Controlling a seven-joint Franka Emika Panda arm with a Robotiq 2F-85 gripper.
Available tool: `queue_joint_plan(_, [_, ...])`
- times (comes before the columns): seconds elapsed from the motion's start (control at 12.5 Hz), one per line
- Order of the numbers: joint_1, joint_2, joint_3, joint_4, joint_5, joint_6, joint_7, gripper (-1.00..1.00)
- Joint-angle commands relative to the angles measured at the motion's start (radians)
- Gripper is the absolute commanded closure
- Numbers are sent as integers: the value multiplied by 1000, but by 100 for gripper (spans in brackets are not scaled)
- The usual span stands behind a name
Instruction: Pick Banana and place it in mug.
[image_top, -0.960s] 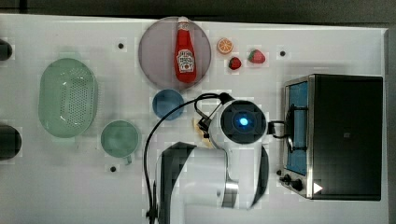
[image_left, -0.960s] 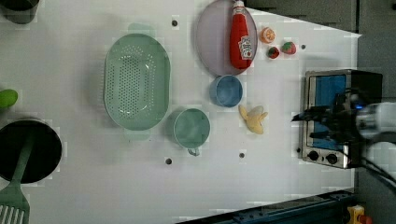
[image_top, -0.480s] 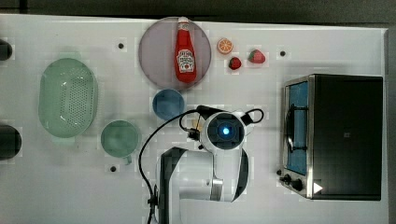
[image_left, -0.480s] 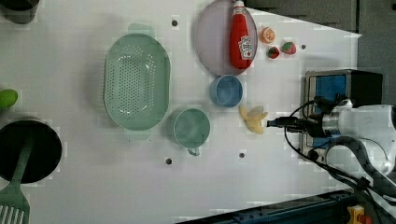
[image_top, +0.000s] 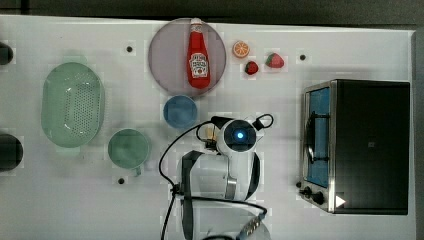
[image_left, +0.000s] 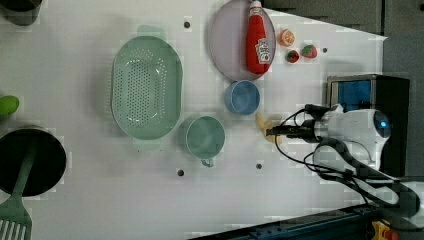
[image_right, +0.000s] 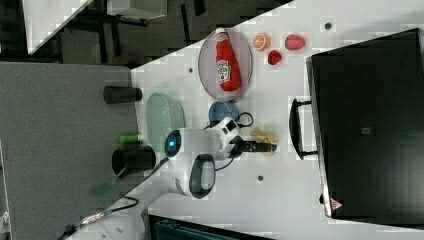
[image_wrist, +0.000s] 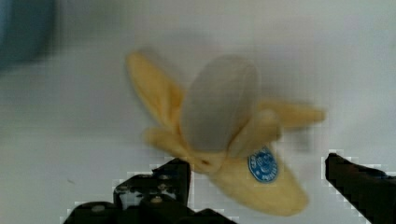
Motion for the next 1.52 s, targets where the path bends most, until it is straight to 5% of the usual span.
queue_joint_plan(0.08, [6,-26,14,-15,-4,58,-70,-100])
queue_joint_plan(0.16, [6,-16,21,-12,-2,70,-70,-93])
queue_joint_plan(0.64, [6,-64,20,-28,1,94,-68,45])
queue_joint_plan(1.52, [1,-591,-8,45,2,-441,-66,46])
